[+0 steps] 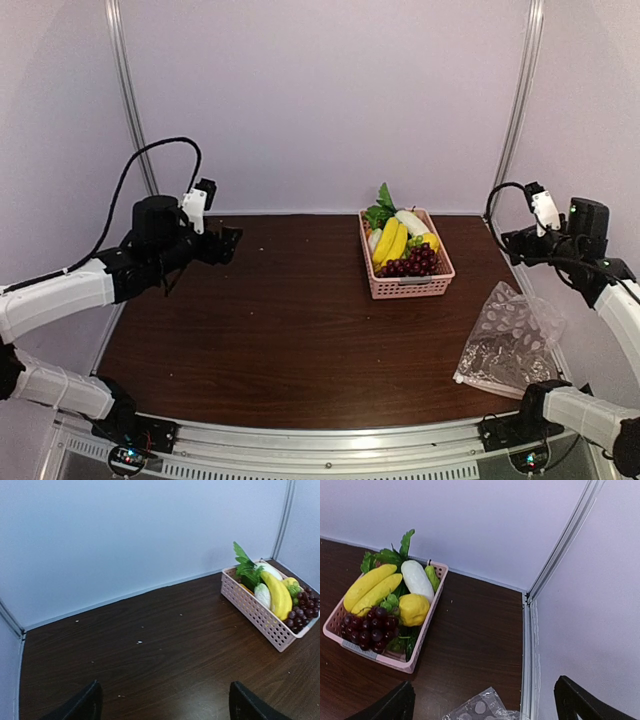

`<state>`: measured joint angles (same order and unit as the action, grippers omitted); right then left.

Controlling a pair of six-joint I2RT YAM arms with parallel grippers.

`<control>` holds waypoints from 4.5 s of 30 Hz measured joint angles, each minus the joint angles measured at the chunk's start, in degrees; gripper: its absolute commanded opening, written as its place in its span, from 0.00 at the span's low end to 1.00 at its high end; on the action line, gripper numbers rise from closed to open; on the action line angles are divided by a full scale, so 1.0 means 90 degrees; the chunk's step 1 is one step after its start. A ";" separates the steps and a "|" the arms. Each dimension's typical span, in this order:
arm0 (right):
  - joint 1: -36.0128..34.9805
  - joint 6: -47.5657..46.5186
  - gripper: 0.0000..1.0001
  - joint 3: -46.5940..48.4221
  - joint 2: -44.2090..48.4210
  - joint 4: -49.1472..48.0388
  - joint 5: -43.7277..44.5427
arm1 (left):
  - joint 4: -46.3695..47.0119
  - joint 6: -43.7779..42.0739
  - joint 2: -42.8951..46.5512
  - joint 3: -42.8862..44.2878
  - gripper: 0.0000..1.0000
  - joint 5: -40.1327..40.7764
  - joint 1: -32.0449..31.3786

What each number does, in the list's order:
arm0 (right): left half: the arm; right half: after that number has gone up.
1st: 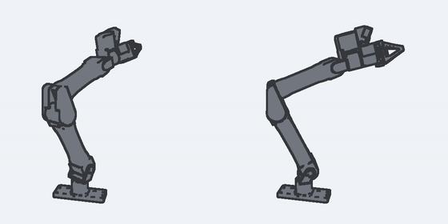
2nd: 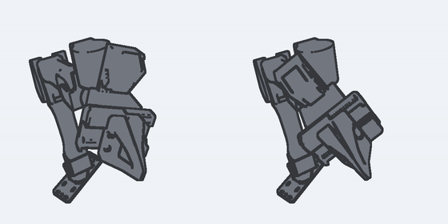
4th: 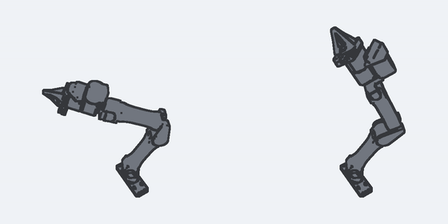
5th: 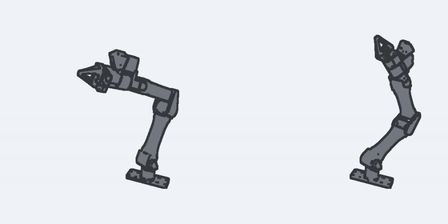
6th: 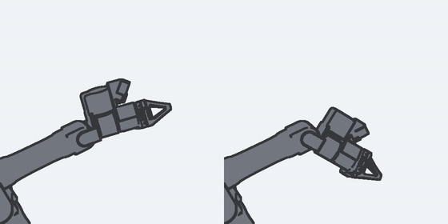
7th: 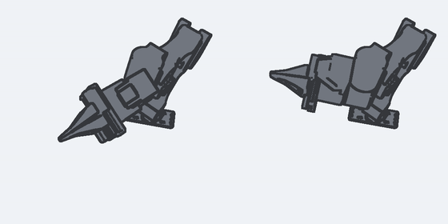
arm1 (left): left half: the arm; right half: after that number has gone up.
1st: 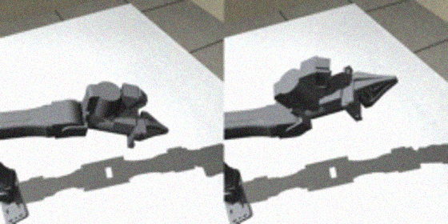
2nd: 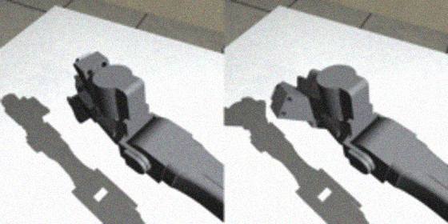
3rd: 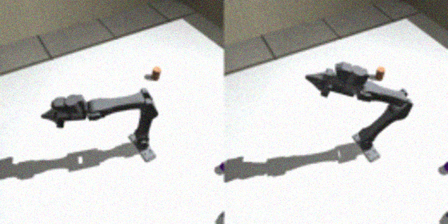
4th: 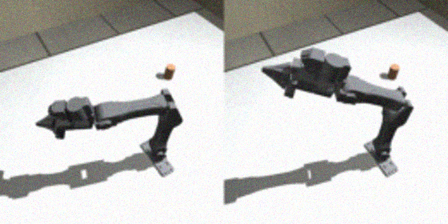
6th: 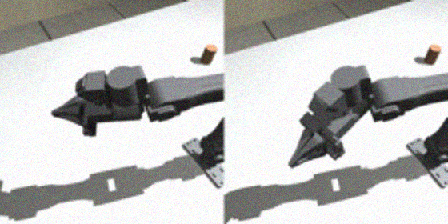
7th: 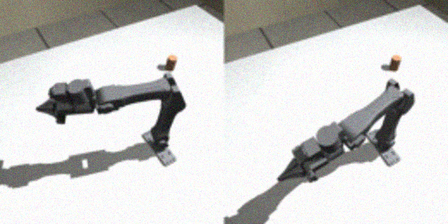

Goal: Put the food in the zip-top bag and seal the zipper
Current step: Adjust the zipper food storage bag at the corner of the board, then pick up the zipper food storage bag at the corner of the board.

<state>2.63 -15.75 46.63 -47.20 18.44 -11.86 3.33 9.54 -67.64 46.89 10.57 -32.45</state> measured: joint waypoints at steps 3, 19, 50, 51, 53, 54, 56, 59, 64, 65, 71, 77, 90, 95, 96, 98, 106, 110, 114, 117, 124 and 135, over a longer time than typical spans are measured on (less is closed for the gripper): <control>-0.0049 -0.0712 0.98 -0.0192 0.0000 0.0396 -0.0002 | 0.0092 0.0068 -0.0284 0.0007 0.83 -0.0396 -0.0325; -0.0194 -0.3796 0.78 -0.1188 0.0556 0.2837 -0.0131 | -0.0517 0.1710 -0.3541 0.2125 0.78 -0.1219 -0.2098; -0.0255 -0.6011 0.51 -0.1508 -0.1916 0.4044 -0.0163 | -0.0894 0.2101 -0.4733 0.3385 0.79 -0.1433 -0.2705; -0.0255 -0.5982 0.47 -0.1472 -0.2052 0.4000 -0.0192 | -0.0899 0.2062 -0.4724 0.3385 0.79 -0.1443 -0.2705; -0.0255 -0.5911 0.41 -0.1411 -0.2266 0.3934 -0.0257 | -0.0911 0.1977 -0.4711 0.3385 0.79 -0.1445 -0.2705; -0.0255 -0.5867 0.37 -0.1367 -0.2373 0.3900 -0.0301 | -0.0911 0.1957 -0.4704 0.3385 0.79 -0.1445 -0.2705; -0.0270 -0.5821 0.28 -0.1294 -0.2528 0.3798 -0.0376 | -0.0913 0.1902 -0.4648 0.3364 0.79 -0.1435 -0.2705; -0.0512 -0.5680 0.16 -0.1224 -0.2654 0.3653 -0.0444 | -0.0911 0.1846 -0.4483 0.3276 0.76 -0.1426 -0.2705; -0.1188 -0.5406 0.03 -0.1071 -0.3050 0.3439 -0.0554 | -0.0903 0.1605 -0.4082 0.2941 0.73 -0.1433 -0.2710; -0.1372 -0.5319 0.02 -0.1008 -0.3181 0.3398 -0.0556 | -0.0901 0.1532 -0.3968 0.2832 0.73 -0.1435 -0.2710; -0.2705 -0.4755 0.03 -0.0457 -0.4036 0.3084 -0.0695 | -0.0901 0.1093 -0.2824 0.1914 0.73 -0.1156 -0.2713; -0.4303 -0.4269 0.02 0.0529 -0.4996 0.2960 -0.0928 | -0.0913 0.0724 -0.1348 0.1158 0.74 -0.0716 -0.2713; -0.5173 -0.4007 0.32 0.2871 -0.5039 0.4549 -0.1877 | -0.1275 -0.0238 -0.0274 0.0583 0.97 -0.0971 -0.2727; -0.4371 -0.3762 0.48 0.2278 -0.2999 0.4527 -0.1919 | -0.1229 -0.1039 -0.0784 0.0765 0.96 -0.1569 -0.2992; -0.4158 -0.3679 0.51 0.2016 -0.2635 0.4456 -0.1899 | -0.1222 -0.1178 -0.0971 0.0857 0.94 -0.1620 -0.3070; -0.3740 -0.3449 0.59 0.1440 -0.2050 0.4272 -0.1778 | -0.1190 -0.1513 -0.1433 0.1081 0.87 -0.1651 -0.3291; -0.2164 -0.2169 1.00 -0.0510 0.0206 0.2781 -0.1022 | -0.0933 -0.2917 -0.3031 0.1909 0.80 -0.1095 -0.4495; -0.1940 -0.1695 1.00 -0.1069 0.1069 0.2025 -0.0393 | -0.0855 -0.3604 -0.3653 0.2268 0.72 -0.0942 -0.4986; -0.1787 -0.1542 1.00 -0.1095 0.1100 0.1610 -0.0170 | -0.0855 -0.4092 -0.4401 0.2994 0.64 -0.0634 -0.5219; -0.1778 -0.1513 1.00 -0.1098 0.1052 0.1477 -0.0126 | -0.0743 -0.4524 -0.4711 0.3099 0.51 -0.0350 -0.5336; -0.1775 -0.1511 1.00 -0.1190 0.1005 0.1345 -0.0005 | -0.0877 -0.5263 -0.5428 0.3461 0.39 -0.0027 -0.5666; -0.1753 -0.1511 1.00 -0.1202 0.0986 0.1299 -0.0010 | -0.1052 -0.5566 -0.6149 0.4063 0.29 0.0410 -0.5751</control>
<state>-13.15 -29.34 35.81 -38.33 30.13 -11.94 -6.13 -40.56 -122.98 83.46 14.26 -84.20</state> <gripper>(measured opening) 0.995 0.291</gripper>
